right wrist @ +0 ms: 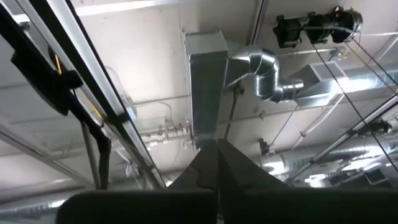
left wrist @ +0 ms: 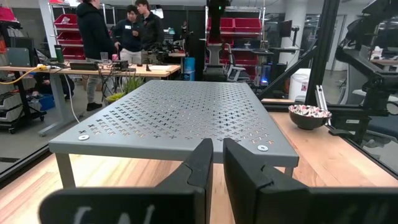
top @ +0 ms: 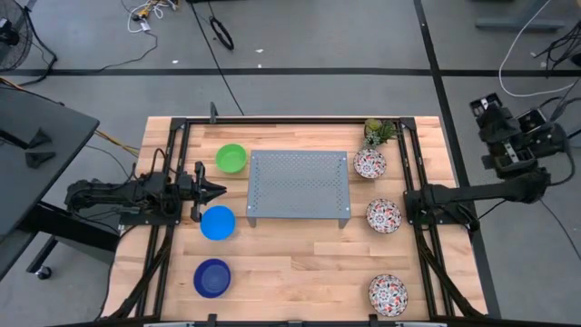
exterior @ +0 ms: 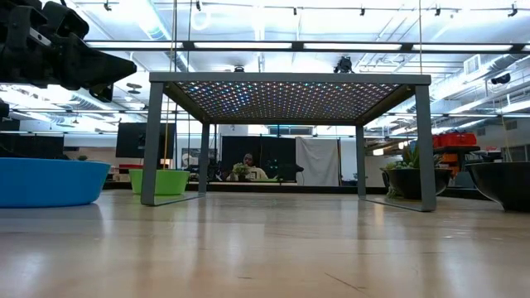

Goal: Pick & Place Mini bowls
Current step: Put the middle white patterned bowl on the shelf

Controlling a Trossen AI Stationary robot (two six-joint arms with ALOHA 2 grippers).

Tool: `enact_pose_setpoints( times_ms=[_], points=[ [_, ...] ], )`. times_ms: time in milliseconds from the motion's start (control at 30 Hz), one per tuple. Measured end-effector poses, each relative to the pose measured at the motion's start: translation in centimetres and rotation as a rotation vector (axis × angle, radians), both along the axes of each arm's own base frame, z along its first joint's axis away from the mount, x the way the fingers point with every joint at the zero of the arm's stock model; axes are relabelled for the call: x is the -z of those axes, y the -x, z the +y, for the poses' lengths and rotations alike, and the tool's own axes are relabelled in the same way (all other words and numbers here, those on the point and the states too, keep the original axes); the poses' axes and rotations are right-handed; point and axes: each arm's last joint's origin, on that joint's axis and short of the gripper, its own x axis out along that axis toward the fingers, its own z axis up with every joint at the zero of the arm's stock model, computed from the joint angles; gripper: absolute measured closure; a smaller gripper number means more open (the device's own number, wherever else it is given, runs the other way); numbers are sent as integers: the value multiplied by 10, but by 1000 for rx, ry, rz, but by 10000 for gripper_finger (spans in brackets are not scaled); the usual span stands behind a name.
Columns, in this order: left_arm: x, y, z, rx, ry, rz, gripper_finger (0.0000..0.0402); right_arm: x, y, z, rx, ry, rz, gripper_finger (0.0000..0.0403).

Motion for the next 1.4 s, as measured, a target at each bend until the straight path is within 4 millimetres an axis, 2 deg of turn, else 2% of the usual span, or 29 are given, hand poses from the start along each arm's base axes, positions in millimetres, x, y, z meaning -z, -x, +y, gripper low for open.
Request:
enact_pose_setpoints(
  times_ms=[300,567,1133,1400],
  points=[
    [0,0,0,0,0,0,358,-46,-8,1,-1,56,200,403],
    [0,0,0,0,0,0,358,-70,-14,2,-8,80,320,403],
    [0,0,0,0,0,0,358,-78,-30,4,-82,85,622,403],
    [0,0,0,0,0,0,358,-85,-41,4,-83,81,690,403]
  ],
)
